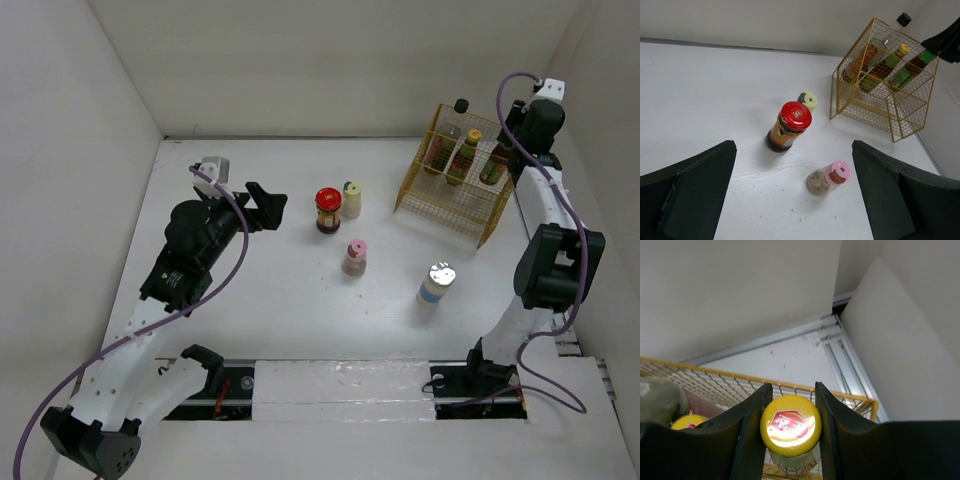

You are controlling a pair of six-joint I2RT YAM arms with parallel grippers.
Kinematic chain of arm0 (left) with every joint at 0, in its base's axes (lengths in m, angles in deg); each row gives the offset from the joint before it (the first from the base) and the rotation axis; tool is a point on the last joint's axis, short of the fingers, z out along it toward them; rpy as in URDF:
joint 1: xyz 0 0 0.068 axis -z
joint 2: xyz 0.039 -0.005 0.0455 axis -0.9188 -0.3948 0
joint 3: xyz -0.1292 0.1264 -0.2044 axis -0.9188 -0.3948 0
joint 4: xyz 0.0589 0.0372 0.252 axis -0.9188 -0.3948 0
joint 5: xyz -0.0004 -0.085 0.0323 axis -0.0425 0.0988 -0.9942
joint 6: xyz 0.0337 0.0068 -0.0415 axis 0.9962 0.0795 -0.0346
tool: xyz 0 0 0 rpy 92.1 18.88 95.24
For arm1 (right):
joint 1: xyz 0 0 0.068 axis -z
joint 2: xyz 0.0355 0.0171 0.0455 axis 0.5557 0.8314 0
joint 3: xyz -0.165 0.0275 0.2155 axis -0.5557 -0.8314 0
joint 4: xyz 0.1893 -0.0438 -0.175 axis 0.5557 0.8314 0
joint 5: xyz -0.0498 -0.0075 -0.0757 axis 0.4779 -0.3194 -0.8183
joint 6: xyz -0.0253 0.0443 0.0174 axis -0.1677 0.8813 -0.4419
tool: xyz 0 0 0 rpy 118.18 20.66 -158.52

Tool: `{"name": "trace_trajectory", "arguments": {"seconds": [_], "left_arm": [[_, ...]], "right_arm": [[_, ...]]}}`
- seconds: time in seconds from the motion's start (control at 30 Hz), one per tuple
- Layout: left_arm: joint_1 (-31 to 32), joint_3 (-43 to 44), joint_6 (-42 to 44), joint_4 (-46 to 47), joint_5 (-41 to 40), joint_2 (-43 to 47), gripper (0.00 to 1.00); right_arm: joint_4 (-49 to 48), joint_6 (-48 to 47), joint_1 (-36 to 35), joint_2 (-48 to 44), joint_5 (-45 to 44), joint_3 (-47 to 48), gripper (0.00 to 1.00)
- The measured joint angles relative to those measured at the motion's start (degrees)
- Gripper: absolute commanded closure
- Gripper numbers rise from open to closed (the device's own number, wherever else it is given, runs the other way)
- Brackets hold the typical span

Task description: Organize the condiment bottles

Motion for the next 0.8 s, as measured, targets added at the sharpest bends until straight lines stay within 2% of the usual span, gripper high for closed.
{"name": "trace_trajectory", "arguments": {"seconds": [0.17,0.33,0.47,0.5,0.7,0.8], "left_arm": [[0.00,0.00,0.17,0.00,0.00,-0.09,0.03],[0.00,0.00,0.17,-0.02,0.02,-0.09,0.03],[0.00,0.00,0.17,0.00,0.00,-0.11,0.03],[0.00,0.00,0.17,-0.02,0.00,-0.11,0.03],[0.00,0.00,0.17,-0.02,0.02,-0.28,0.03],[0.00,0.00,0.20,-0.02,0.00,-0.44,0.03]], "right_arm": [[-3.10,-0.17,-1.22,0.00,-1.99,-5.75,0.90],[-4.61,-0.07,-1.51,-0.02,-3.08,-7.32,0.85],[-5.55,-0.02,-1.51,0.00,-3.76,-8.46,0.71],[-5.81,-0.02,-1.51,0.00,-3.89,-8.92,0.65],[-6.51,0.42,-1.51,0.00,-4.42,-9.60,0.59],[-6.82,1.01,-1.51,0.00,-4.50,-9.94,0.51]]}}
